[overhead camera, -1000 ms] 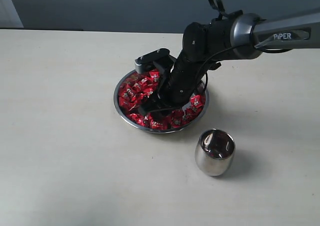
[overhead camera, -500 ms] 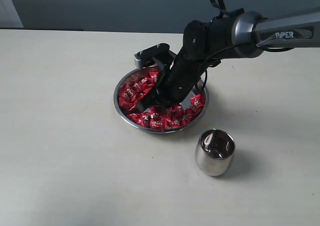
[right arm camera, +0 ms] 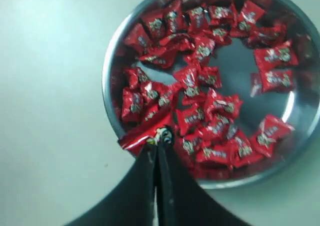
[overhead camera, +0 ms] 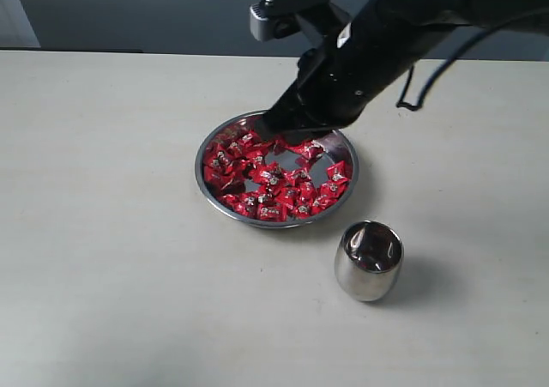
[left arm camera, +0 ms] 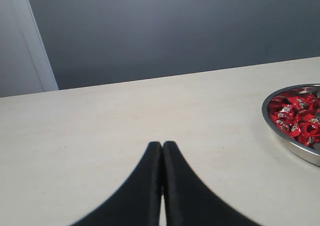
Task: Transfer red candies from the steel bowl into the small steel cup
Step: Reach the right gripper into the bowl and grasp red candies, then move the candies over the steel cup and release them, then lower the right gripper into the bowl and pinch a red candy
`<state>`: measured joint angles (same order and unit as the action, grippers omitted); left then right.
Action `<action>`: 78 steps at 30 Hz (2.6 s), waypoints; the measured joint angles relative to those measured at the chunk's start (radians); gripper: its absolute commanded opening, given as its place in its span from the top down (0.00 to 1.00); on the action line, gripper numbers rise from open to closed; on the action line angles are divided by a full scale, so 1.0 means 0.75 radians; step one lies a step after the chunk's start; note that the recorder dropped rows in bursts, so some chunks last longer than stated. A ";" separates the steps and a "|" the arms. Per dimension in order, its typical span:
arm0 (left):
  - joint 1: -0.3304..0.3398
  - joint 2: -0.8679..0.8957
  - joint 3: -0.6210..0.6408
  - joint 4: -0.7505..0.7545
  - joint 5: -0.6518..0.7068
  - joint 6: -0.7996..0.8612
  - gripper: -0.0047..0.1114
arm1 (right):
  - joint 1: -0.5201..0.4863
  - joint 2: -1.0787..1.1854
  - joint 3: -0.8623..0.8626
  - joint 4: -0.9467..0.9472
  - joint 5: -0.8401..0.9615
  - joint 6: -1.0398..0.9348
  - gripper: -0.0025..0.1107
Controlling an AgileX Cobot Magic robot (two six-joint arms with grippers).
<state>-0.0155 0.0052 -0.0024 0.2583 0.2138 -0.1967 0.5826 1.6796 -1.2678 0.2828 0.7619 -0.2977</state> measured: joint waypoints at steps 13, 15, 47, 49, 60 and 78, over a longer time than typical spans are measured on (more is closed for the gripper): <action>0.000 0.000 0.000 0.002 0.000 0.000 0.96 | 0.000 -0.404 0.500 -0.208 -0.035 0.287 0.98; 0.000 0.000 0.000 0.002 0.000 0.000 0.96 | 0.000 -0.404 0.542 -0.211 -0.041 0.296 0.98; 0.000 0.000 0.000 0.002 0.000 0.000 0.96 | 0.000 -0.364 0.500 -0.235 -0.463 0.298 0.70; 0.000 0.000 0.000 0.002 0.000 0.000 0.96 | 0.000 -0.327 0.435 -0.235 -0.501 0.298 0.70; 0.000 0.000 0.000 0.002 0.000 0.000 0.96 | 0.000 0.305 -0.088 -0.224 -0.257 0.142 0.56; 0.000 0.000 0.000 0.002 0.000 0.000 0.96 | 0.000 0.671 -0.357 -0.149 -0.132 0.092 0.56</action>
<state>-0.0155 0.0052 -0.0024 0.2601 0.2138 -0.1967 0.5826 2.1832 -1.5356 0.1711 0.6628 -0.2288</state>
